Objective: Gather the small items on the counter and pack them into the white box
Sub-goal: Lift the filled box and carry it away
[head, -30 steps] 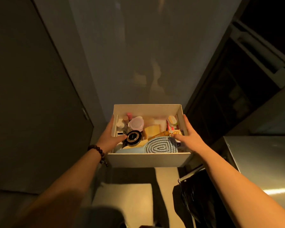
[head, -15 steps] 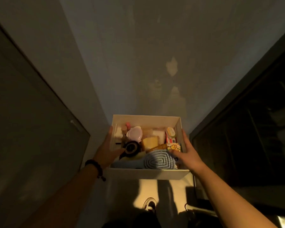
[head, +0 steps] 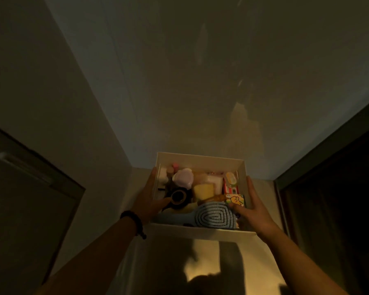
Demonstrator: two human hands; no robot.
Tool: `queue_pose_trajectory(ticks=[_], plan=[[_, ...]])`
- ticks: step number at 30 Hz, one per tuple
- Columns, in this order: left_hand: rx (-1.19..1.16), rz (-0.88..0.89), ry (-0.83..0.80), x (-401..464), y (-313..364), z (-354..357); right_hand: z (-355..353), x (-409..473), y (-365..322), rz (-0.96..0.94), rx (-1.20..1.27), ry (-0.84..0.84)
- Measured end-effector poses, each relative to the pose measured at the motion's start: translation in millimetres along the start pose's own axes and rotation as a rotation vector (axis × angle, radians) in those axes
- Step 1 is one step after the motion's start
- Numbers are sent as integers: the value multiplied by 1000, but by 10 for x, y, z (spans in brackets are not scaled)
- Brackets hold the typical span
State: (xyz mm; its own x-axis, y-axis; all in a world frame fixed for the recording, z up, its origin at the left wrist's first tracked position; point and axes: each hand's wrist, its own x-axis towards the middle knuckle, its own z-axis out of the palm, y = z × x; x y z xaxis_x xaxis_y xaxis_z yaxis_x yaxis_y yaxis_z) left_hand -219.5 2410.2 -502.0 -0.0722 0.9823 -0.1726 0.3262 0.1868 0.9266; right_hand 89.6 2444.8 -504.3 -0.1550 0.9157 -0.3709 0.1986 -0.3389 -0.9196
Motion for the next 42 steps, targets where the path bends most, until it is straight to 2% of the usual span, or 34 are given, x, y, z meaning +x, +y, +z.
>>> queue_pose_trajectory(ticks=[8,15,24,28,33,36,39,42], plan=[[-23,-7,40,834,-1671,487,244,1118,1429,-12,-42,1],[-67,-4,17,1282,-2512,877,211,1658,2177,-39,-102,-4],[-81,16,-49,1779,-2873,1285,-21,2050,2504,-34,-138,57],[-66,40,-32,1861,-2895,1317,-11,2159,2561,-25,-148,79],[-32,103,-16,1718,-2719,1260,-16,2141,2528,-40,-205,83],[21,118,-84,1498,-2771,1250,10,1963,2647,-75,-241,105],[72,96,-138,1330,-2886,1268,24,1720,2802,-98,-268,92],[92,87,-115,1301,-2890,1296,20,1652,2830,-100,-337,82]])
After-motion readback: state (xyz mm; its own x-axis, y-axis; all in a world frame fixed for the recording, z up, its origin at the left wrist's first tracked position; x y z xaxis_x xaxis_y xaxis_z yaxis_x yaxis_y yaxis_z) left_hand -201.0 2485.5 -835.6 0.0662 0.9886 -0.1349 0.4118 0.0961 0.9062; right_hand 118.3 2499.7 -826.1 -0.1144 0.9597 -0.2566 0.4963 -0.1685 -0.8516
